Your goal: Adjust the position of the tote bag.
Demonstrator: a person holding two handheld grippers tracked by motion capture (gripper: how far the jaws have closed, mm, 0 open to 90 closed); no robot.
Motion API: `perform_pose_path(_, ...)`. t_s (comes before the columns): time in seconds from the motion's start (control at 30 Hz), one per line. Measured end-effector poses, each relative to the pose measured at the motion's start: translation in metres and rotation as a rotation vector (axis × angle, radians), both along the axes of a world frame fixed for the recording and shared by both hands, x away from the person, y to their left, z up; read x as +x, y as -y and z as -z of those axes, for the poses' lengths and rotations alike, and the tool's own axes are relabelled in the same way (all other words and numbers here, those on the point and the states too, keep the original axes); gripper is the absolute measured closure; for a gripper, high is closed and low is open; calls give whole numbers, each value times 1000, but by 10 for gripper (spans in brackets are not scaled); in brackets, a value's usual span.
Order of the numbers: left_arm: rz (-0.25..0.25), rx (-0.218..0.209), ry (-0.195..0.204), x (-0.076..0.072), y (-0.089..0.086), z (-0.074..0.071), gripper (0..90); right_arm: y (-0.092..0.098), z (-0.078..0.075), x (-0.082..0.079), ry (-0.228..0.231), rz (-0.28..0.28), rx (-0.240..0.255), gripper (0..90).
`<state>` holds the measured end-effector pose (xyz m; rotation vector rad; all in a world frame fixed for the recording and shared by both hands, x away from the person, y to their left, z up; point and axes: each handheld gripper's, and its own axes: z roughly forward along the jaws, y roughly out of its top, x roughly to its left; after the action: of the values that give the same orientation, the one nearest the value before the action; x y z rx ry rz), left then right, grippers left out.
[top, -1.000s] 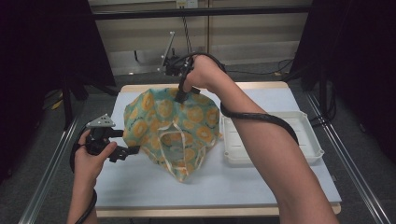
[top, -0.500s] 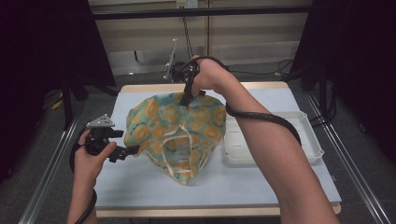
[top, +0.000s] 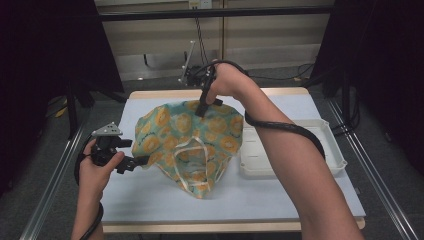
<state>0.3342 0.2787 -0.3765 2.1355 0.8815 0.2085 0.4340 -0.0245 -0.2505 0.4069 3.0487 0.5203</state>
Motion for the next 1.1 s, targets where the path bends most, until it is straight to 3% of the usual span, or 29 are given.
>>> perform_pose_path(0.07, 0, -7, 0, 0, 0, 0, 45, 5, -1, -1, 15, 38, 17, 483)
perform_pose_path(0.1, 0, -7, 0, 0, 0, 0, 44, 5, -1, -1, 15, 38, 17, 483)
perform_pose_path(0.13, 1, -2, 1, 0, 0, -1, 44, 11, -1, -2, -1, 90, 23, 457)
perform_pose_path(0.3, 5, 2, 3, 2, 3, -2, 41, 25, -2, -9, -10, 178, 46, 368)
perform_pose_path(1.1, 9, 29, -35, 11, 7, 1, 26, 71, 5, -27, -8, 235, 47, 322)
